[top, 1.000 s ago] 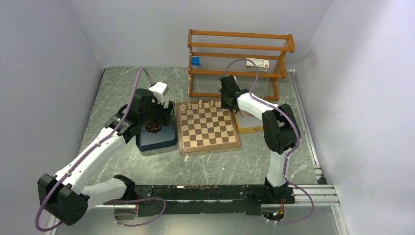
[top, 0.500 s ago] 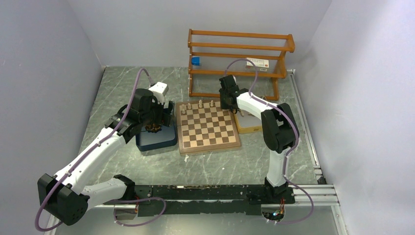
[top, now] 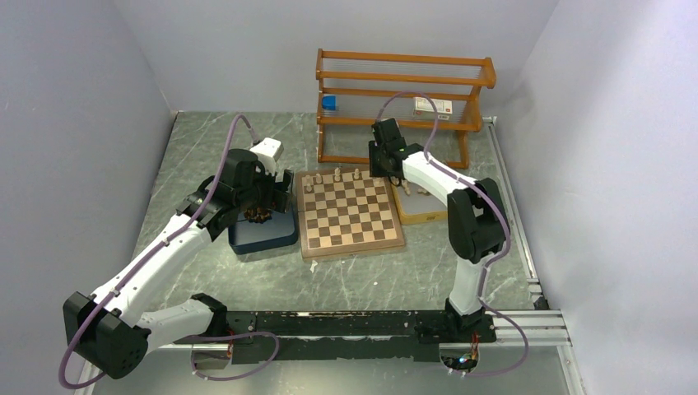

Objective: Set up the chess pieces on the board
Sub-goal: Place the chess piece on the chessboard, then pick up the chess piece from the storage box, then place the chess piece on the chessboard.

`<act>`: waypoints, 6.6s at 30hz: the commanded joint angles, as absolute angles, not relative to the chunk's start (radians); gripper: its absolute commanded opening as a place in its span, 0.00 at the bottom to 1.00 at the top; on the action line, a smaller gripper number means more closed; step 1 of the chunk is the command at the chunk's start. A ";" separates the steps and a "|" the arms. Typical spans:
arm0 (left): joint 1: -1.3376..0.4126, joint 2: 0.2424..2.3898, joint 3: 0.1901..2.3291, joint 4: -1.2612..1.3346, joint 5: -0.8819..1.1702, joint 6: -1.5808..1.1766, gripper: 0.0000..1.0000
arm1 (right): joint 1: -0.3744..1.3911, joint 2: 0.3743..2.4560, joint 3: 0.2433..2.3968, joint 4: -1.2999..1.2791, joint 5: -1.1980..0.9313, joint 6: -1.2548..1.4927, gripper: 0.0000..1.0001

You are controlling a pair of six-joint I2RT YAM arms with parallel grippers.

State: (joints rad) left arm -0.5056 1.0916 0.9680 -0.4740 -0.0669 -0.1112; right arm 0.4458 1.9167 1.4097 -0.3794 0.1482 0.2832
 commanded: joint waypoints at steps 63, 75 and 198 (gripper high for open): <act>-0.509 1.073 0.965 -0.449 -0.066 -0.100 0.95 | 0.190 1.912 1.293 -0.471 0.040 -0.574 0.33; -0.508 1.069 0.965 -0.448 -0.066 -0.099 0.95 | 0.192 1.959 1.297 -0.493 0.106 -0.612 0.32; -0.509 1.060 0.962 -0.443 -0.057 -0.101 0.94 | 0.287 1.496 0.946 0.239 -0.303 -0.116 0.12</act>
